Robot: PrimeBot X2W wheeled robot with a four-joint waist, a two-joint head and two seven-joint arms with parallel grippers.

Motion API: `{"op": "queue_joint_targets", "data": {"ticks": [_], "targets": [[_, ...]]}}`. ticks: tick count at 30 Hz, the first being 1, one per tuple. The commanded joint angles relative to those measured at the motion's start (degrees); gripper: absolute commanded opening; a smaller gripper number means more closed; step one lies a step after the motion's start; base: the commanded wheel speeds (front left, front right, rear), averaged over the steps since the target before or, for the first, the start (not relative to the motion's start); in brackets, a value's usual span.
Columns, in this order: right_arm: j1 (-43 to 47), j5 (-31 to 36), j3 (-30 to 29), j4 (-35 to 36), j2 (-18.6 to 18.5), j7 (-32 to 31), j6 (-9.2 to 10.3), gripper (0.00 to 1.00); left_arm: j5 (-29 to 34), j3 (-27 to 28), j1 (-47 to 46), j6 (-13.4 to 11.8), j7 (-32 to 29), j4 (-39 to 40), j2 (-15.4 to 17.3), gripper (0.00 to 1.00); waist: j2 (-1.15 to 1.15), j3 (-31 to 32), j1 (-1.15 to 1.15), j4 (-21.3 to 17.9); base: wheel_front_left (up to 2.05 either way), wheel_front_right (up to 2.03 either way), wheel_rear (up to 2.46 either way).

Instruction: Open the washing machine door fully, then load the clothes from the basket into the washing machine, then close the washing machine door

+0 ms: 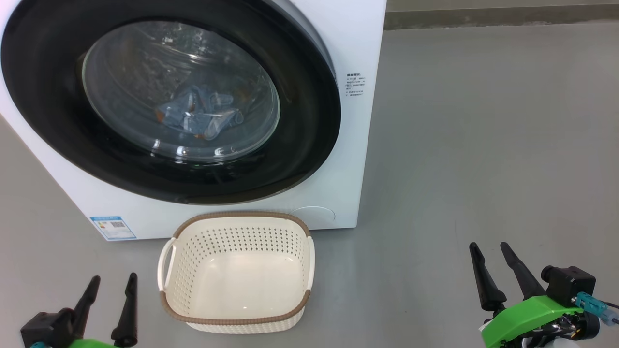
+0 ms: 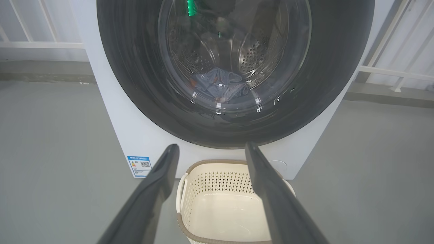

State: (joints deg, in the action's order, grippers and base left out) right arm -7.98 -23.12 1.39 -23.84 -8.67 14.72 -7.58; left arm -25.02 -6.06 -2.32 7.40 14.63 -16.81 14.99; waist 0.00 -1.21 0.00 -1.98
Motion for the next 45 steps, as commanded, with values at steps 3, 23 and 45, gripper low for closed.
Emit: {"op": "queue_joint_targets", "data": {"ticks": [3, 23, 45], "targets": [[0.3, 0.6, 1.3, 1.5, -0.3, 0.3, 0.09, 1.0, 0.2, 2.7, -1.7, 0.1, 0.4, 0.8, 1.3, 1.0, 0.0, 0.1, 0.0, -0.1, 0.0, 0.0, 0.0], [1.0, -7.0, -0.8, -1.2, 1.4, -2.3, 0.01, 0.0, -6.9, 1.2, 0.4, 0.0, -2.2, -1.8, -3.3, 0.0, 0.0, 0.3, 0.01, 0.1, 0.0, 0.0, 0.0], [1.2, -19.2, -2.2, 0.9, 2.2, -5.9, 0.02, 0.0, -18.7, 3.5, -0.5, 0.0, -5.9, -0.9, -5.1, 0.0, 0.0, 0.4, 0.0, 0.5, 0.0, 0.0, 0.0]]}}
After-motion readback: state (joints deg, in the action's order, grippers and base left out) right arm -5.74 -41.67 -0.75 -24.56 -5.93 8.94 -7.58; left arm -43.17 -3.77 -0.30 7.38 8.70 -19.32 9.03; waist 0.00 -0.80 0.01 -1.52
